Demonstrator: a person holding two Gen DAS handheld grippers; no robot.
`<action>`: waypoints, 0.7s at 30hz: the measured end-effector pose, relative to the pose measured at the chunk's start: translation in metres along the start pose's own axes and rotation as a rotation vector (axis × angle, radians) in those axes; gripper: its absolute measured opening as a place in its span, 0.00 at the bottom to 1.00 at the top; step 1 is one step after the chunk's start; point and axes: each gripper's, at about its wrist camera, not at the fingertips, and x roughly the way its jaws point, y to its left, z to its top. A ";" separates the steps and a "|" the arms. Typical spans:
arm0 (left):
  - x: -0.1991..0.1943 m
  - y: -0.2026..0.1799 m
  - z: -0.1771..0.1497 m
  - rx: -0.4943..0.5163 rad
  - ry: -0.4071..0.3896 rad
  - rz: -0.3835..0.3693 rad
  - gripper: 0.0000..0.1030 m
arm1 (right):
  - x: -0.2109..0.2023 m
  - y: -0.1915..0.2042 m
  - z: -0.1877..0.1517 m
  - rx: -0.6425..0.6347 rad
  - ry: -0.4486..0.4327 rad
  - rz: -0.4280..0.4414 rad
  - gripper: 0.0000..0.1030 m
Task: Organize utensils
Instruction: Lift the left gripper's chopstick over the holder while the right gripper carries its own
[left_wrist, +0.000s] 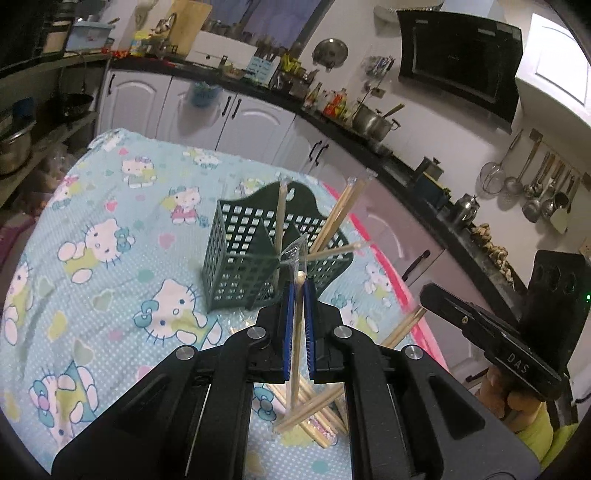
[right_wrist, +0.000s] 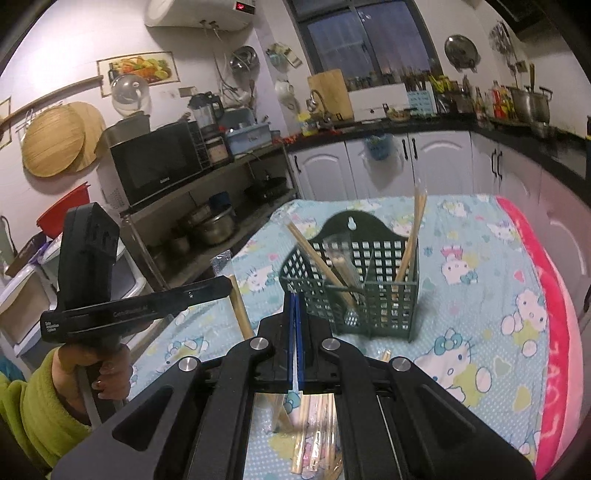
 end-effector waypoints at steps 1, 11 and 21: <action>-0.002 0.000 0.001 0.001 -0.007 -0.002 0.03 | -0.002 0.001 0.001 -0.002 -0.007 0.003 0.01; -0.030 -0.006 0.020 -0.002 -0.097 -0.014 0.03 | -0.020 0.004 0.015 -0.011 -0.069 -0.010 0.01; -0.043 -0.008 0.038 -0.005 -0.148 -0.003 0.03 | -0.038 -0.003 0.031 0.008 -0.136 -0.040 0.01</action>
